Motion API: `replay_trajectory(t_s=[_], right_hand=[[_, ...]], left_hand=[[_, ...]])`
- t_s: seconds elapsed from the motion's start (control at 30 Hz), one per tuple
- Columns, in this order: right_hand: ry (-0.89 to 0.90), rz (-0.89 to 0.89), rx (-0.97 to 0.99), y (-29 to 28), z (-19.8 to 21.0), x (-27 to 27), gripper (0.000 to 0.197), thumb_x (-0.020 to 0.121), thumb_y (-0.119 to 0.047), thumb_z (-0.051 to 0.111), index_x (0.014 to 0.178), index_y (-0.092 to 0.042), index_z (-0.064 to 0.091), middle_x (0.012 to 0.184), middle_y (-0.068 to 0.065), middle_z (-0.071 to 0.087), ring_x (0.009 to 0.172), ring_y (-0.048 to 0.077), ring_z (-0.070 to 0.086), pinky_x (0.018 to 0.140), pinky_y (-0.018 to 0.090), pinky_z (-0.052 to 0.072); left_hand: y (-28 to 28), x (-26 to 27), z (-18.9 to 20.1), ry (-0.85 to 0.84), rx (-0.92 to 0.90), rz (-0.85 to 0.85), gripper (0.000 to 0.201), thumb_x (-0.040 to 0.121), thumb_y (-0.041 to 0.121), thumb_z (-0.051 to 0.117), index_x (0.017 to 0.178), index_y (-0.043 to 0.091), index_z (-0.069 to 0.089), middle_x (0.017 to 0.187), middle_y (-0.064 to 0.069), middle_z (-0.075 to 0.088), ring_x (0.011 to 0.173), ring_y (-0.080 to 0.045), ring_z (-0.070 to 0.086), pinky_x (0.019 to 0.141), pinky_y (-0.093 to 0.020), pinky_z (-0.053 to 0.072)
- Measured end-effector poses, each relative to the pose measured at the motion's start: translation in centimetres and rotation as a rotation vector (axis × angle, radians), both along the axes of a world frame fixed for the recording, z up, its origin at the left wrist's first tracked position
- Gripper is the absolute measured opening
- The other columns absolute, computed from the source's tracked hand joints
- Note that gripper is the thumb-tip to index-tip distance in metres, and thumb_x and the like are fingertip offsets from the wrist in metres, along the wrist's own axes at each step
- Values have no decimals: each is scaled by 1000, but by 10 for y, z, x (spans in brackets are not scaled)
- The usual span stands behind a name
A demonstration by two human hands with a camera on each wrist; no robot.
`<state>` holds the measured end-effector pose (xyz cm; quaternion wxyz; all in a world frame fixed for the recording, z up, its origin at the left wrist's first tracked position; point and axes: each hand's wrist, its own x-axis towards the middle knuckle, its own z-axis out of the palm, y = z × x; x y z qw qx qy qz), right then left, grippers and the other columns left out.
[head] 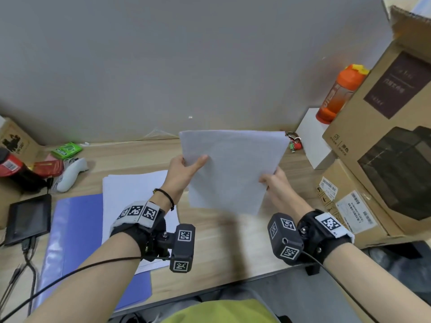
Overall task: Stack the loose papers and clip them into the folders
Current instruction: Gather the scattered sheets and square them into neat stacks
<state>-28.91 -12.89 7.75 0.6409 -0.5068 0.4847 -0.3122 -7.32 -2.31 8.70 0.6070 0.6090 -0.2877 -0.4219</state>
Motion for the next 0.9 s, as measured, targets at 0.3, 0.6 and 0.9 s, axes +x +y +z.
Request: replay_trajectory(t_s=[0.3, 0.6, 0.9], right_hand=[[82, 18, 95, 31, -31, -5, 36, 59, -4, 49, 89, -22, 56, 89, -5, 56, 94, 16, 45, 74, 25, 36], [166, -51, 46, 7, -22, 24, 30, 89, -4, 55, 117, -12, 52, 101, 3, 66, 84, 18, 63, 68, 27, 49], [361, 286, 436, 76, -74, 70, 29, 92, -1, 44, 115, -18, 42, 89, 6, 57, 73, 19, 55, 62, 31, 44]], left_hand=[[13, -12, -29, -2, 131, -77, 34, 83, 19, 73, 115, 27, 62, 113, 5, 69, 106, -11, 63, 91, -28, 49], [11, 10, -28, 35, 162, 99, 27, 88, 24, 69, 113, 15, 64, 110, 2, 70, 99, -16, 68, 85, -33, 55], [104, 48, -93, 137, 571, 65, 25, 98, 15, 48, 122, 17, 55, 116, -3, 62, 100, -22, 60, 75, -28, 49]])
